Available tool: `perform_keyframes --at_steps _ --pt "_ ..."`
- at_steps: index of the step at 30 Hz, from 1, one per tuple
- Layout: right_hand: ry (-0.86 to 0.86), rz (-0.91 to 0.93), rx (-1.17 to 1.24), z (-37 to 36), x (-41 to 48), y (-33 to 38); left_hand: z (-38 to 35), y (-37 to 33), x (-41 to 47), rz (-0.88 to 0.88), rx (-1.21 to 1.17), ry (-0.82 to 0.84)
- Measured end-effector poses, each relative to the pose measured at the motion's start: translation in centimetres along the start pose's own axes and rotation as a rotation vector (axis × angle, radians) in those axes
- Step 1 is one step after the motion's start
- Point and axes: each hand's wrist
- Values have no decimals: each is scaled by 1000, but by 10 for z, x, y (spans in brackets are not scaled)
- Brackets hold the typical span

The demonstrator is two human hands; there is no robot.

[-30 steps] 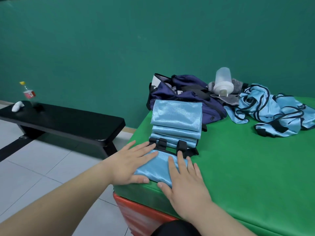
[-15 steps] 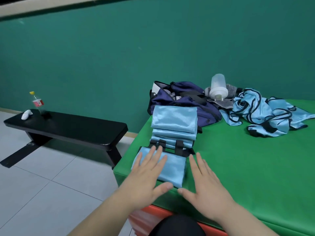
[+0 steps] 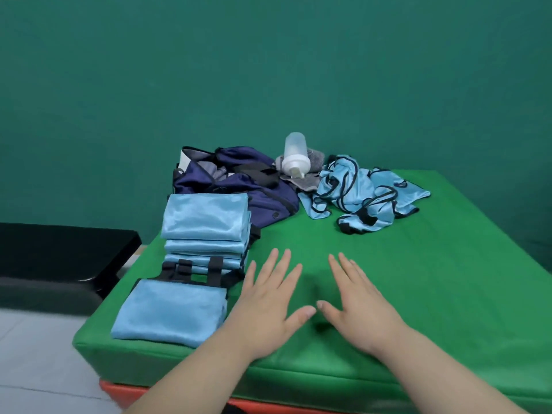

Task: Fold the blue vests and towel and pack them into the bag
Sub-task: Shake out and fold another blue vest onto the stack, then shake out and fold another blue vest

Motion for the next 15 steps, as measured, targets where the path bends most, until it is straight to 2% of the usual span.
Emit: perform_keyframes --at_steps 8,15 --pt "-78 -98 -29 41 22 -82 -25 -42 86 47 -87 -58" --pt "-89 -136 -78 63 66 -134 -41 -46 148 128 -181 -151"
Point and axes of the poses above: each hand's wrist, its own x-axis towards the middle knuckle, its own z-axis out of the back of the hand, y = z × x, and after that the axes turned 5 degrees about z, right-handed
